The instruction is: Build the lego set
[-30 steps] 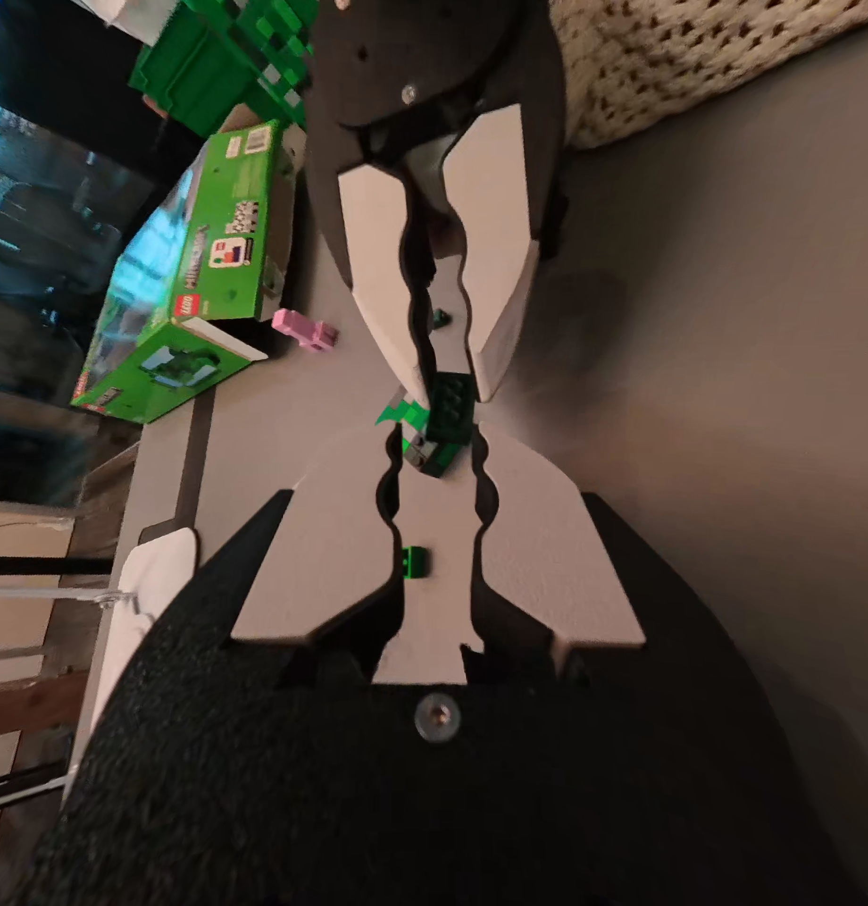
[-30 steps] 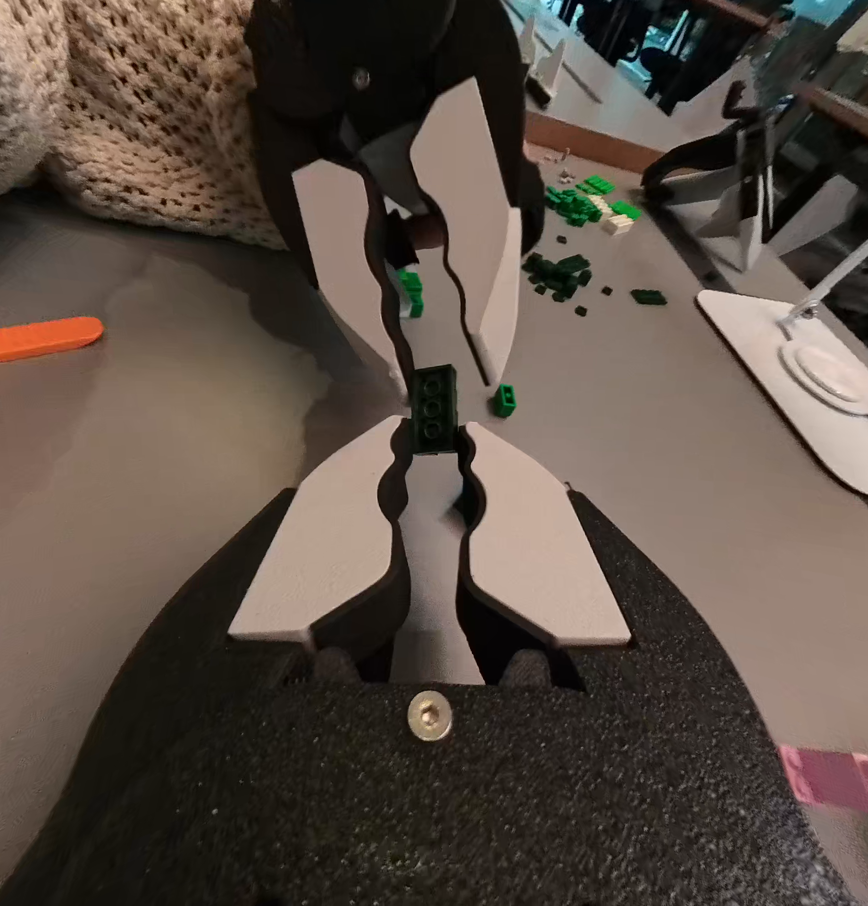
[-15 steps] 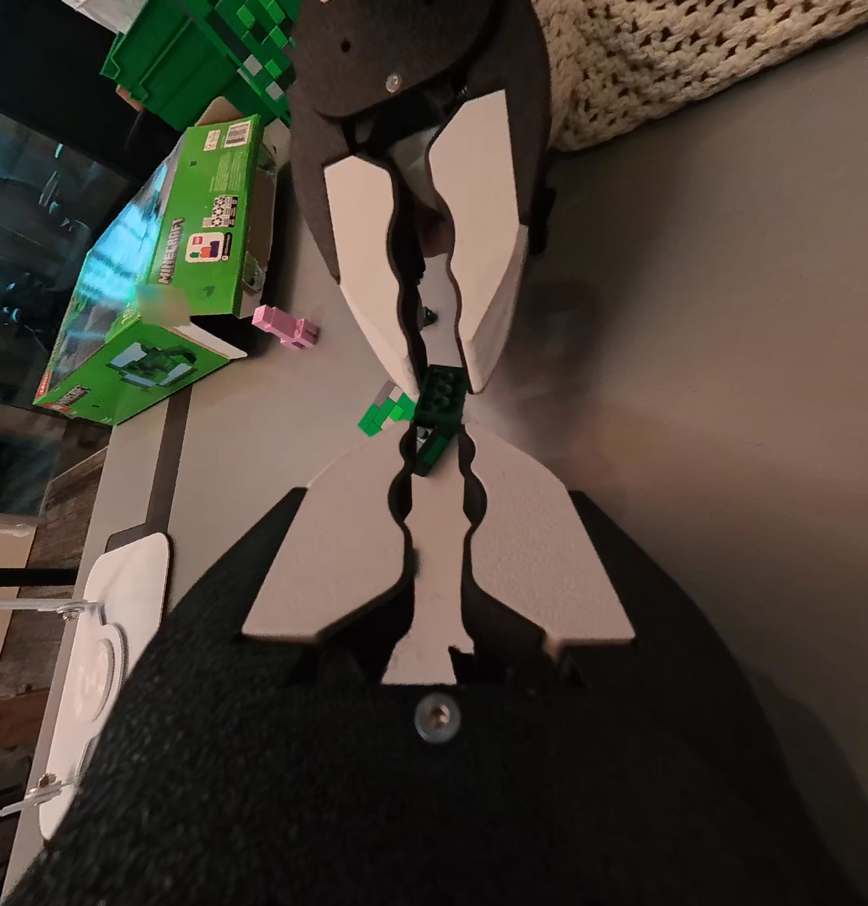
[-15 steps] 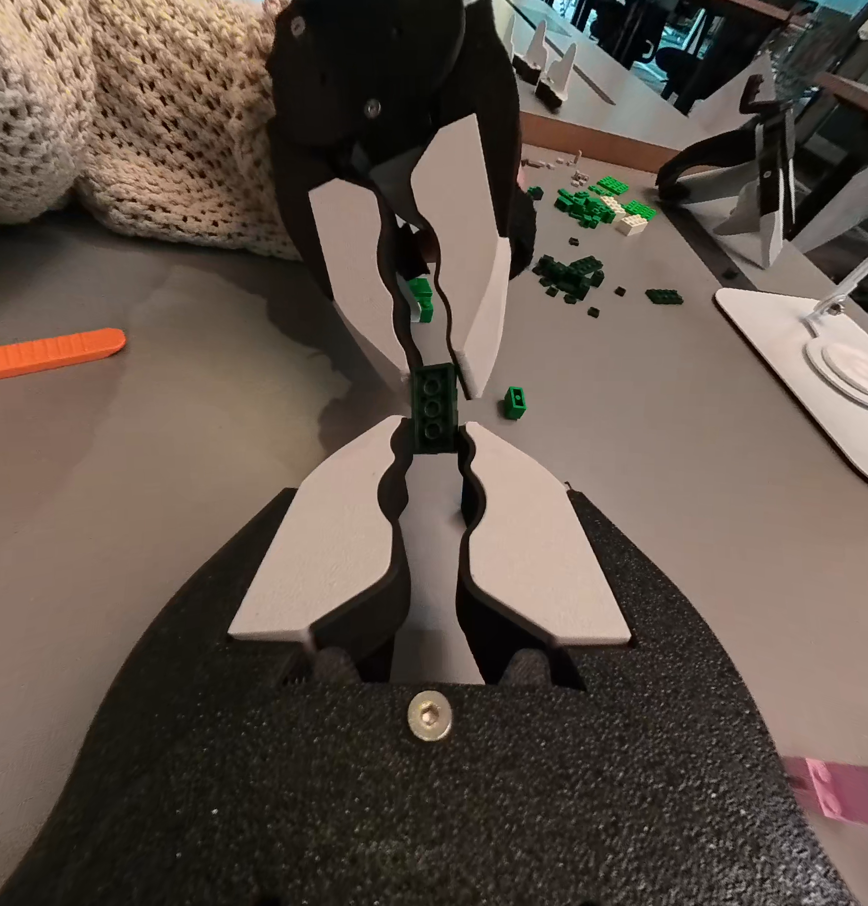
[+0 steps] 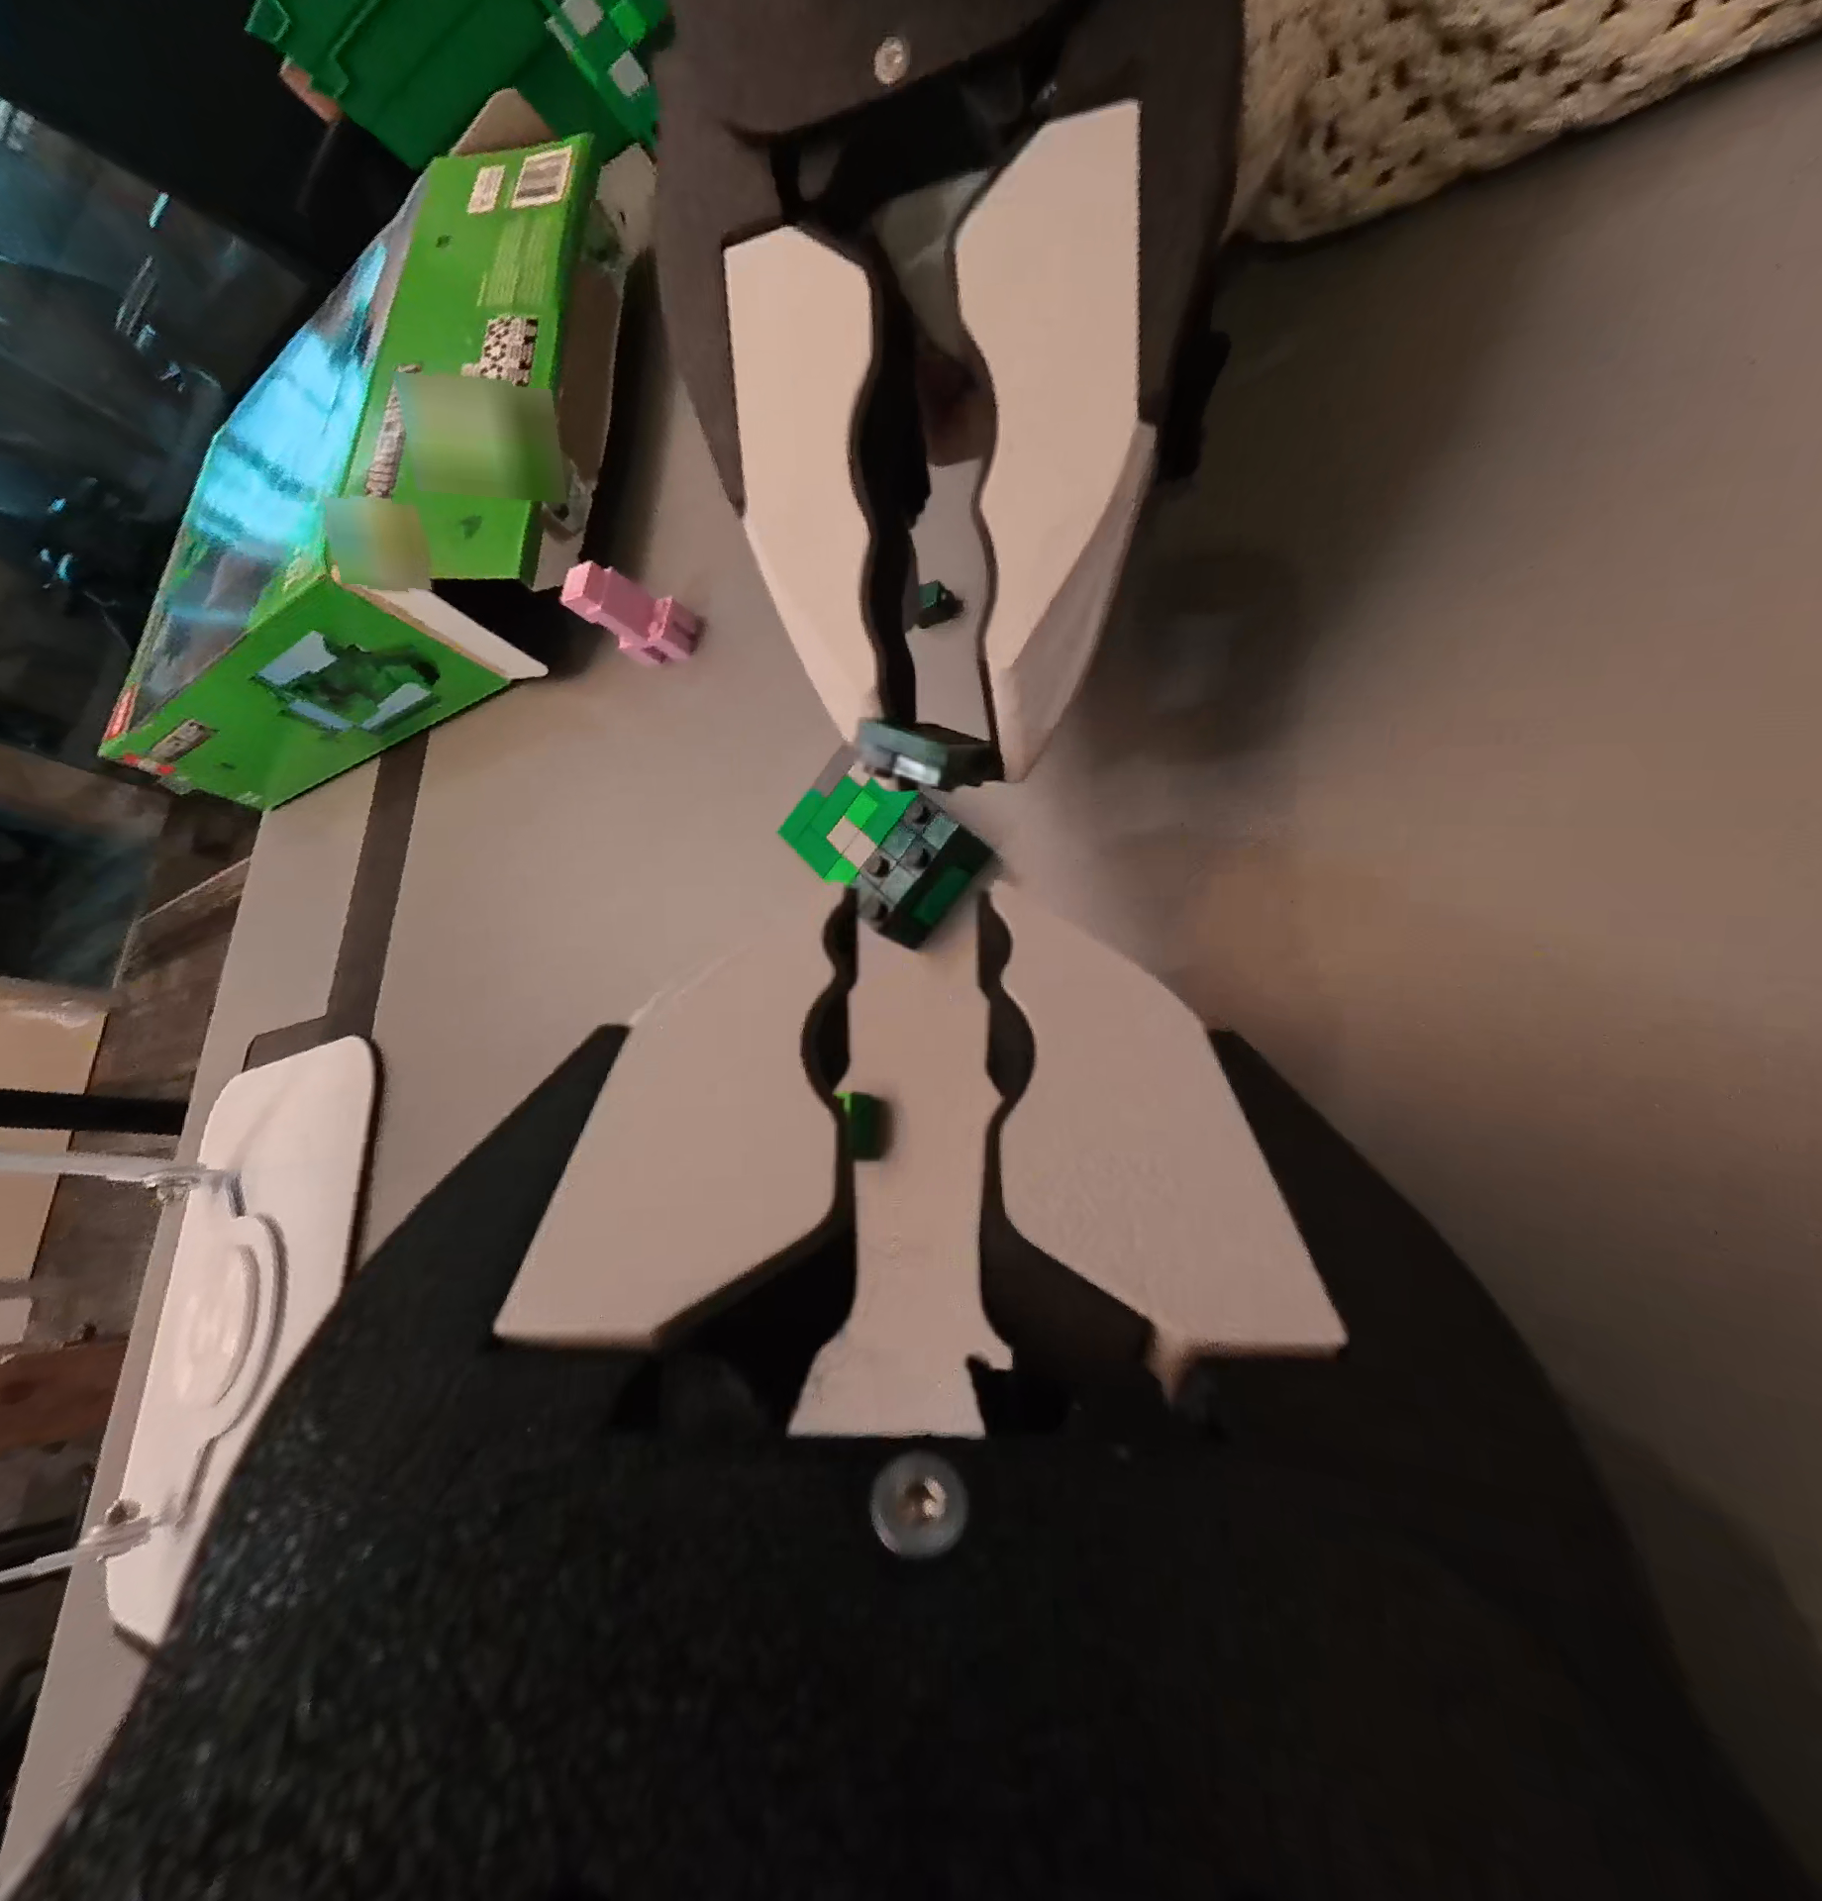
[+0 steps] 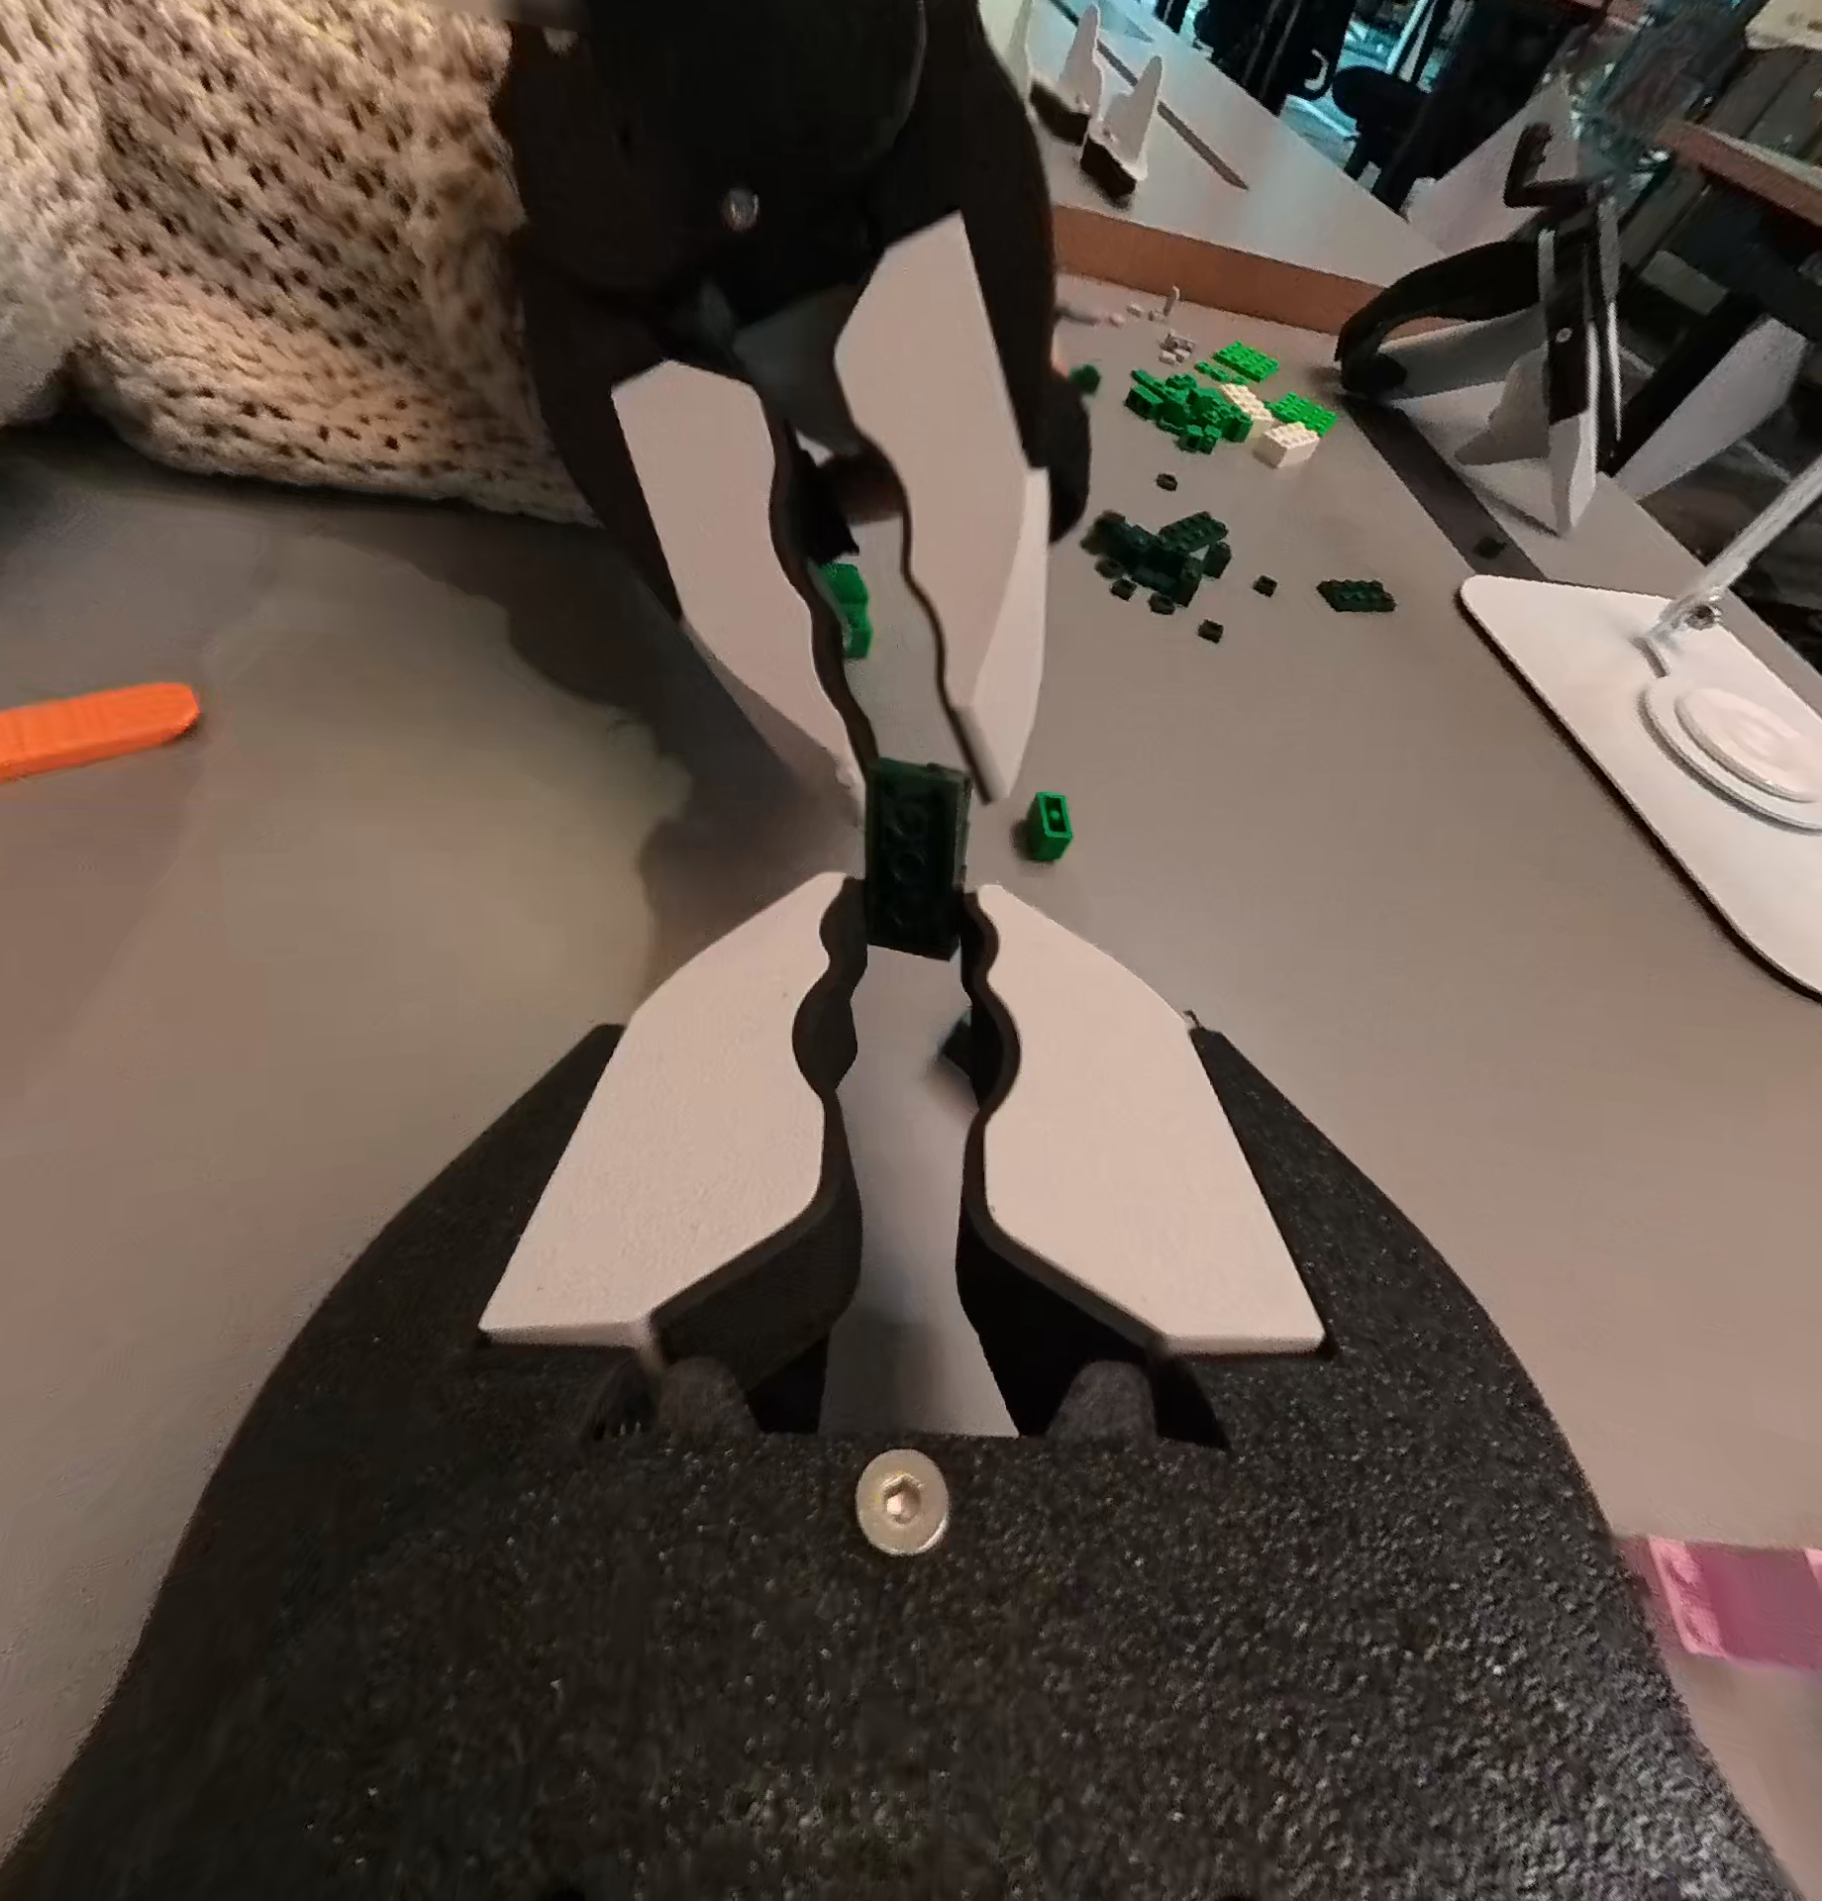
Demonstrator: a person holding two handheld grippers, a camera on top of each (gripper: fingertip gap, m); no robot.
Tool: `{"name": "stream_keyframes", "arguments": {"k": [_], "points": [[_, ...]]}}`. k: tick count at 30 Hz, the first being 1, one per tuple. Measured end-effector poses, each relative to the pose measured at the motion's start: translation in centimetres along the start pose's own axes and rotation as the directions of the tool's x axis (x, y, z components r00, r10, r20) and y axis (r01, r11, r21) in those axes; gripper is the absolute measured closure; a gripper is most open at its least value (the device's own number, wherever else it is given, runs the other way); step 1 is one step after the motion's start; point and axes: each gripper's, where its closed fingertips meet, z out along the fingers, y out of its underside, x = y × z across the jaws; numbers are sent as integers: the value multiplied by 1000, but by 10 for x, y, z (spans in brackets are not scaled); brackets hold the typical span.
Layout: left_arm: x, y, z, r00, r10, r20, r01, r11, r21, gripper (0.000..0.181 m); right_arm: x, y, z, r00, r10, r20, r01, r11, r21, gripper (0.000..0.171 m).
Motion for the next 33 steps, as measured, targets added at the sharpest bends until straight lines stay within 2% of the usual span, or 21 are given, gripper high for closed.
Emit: {"name": "stream_keyframes", "arguments": {"k": [2, 4, 9, 14, 17, 20, 22, 24, 28, 33], "points": [[-2, -2, -2, 1000, 6, 0, -6, 1000, 8, 146, 0, 5, 2, 1000, -16, -11, 16, 999, -42, 154], [1, -5, -2, 999, 32, -22, -32, 999, 11, 142, -2, 11, 5, 999, -33, -5, 32, 996, -88, 154], [9, -4, 6, 988, 143, -66, -146, 988, -48, 152, -9, 16, 11, 997, -75, 16, 77, 987, -141, 154], [18, 0, 13, 974, 193, -120, -202, 976, -74, 162, -11, 21, 13, 995, -98, 21, 101, 979, -180, 154], [20, 1, 14, 964, 234, -125, -245, 966, -83, 162, -12, 23, 13, 995, -99, 26, 103, 976, -194, 154], [18, 3, 16, 959, 264, -102, -274, 956, -104, 153, -12, 24, 14, 995, -97, 30, 101, 974, -201, 154], [18, 3, 17, 955, 278, -102, -288, 951, -109, 153, -13, 24, 15, 995, -99, 29, 103, 973, -206, 154], [22, 4, 18, 953, 276, -126, -290, 951, -111, 162, -12, 24, 15, 994, -104, 24, 107, 972, -208, 154], [21, 4, 17, 963, 240, -125, -253, 962, -101, 163, -11, 23, 14, 995, -99, 18, 101, 976, -195, 154], [7, 0, 4, 996, 83, -25, -83, 997, 6, 163, -2, 8, 8, 999, -43, -31, 40, 996, -82, 152]]}}
